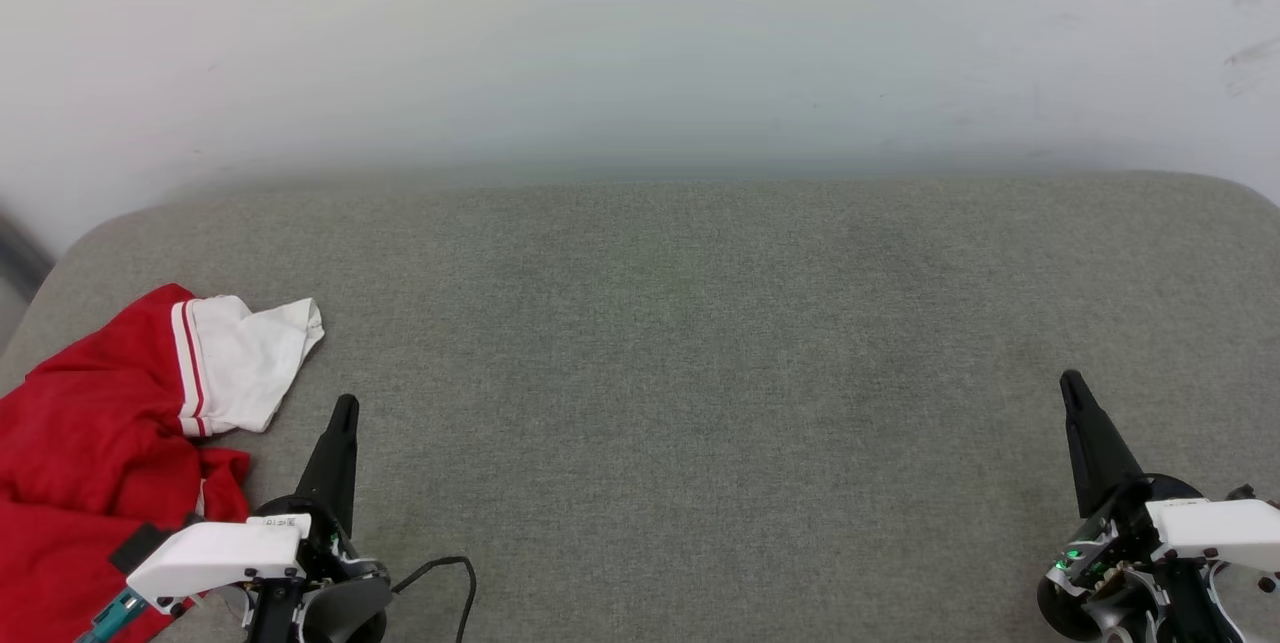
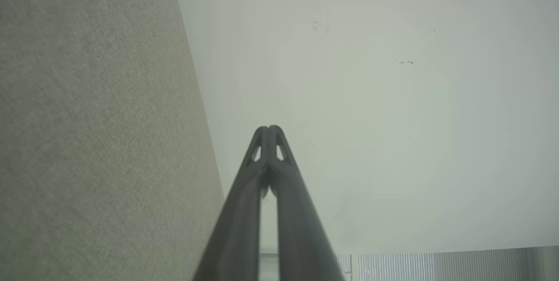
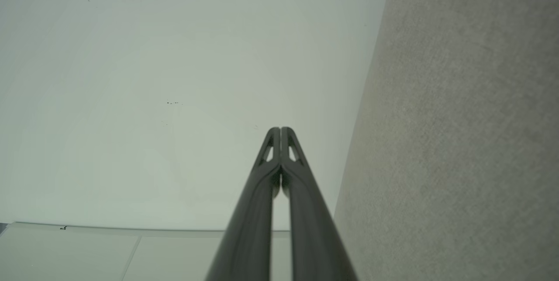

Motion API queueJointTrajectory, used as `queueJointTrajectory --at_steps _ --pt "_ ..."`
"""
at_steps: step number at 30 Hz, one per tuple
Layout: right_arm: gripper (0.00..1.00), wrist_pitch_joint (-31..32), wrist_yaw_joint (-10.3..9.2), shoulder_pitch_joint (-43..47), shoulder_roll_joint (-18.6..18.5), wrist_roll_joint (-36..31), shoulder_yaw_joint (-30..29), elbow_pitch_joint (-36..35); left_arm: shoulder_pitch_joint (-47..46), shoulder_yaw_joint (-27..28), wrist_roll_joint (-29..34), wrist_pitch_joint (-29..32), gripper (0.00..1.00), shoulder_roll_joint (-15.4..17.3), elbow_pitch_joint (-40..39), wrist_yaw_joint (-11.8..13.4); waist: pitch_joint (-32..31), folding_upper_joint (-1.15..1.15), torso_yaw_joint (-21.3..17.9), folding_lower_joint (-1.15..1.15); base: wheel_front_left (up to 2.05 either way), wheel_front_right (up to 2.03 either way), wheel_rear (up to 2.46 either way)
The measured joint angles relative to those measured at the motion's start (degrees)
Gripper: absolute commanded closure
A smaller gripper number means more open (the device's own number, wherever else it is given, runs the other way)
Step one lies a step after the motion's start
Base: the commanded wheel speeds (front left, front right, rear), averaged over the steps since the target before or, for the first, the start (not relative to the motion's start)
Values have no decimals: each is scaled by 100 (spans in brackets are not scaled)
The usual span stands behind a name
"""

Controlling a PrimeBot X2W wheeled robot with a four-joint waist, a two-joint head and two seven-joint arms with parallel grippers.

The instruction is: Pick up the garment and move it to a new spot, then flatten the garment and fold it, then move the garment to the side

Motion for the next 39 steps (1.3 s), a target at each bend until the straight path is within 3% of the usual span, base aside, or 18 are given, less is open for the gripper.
queueJointTrajectory --at_steps 30,31,39 --pt "100 0 0 0 0 0 0 0 0 0 0 0 100 0 0 0 0 0 0 0 0 0 0" --pt "0 0 0 0 0 0 1 0 0 0 0 0 0 0 0 0 0 0 0 0 0 0 0" --pt "0 -102 -9 216 4 0 44 75 167 -190 0 -130 0 -13 137 7 0 0 1 0 0 0 0"
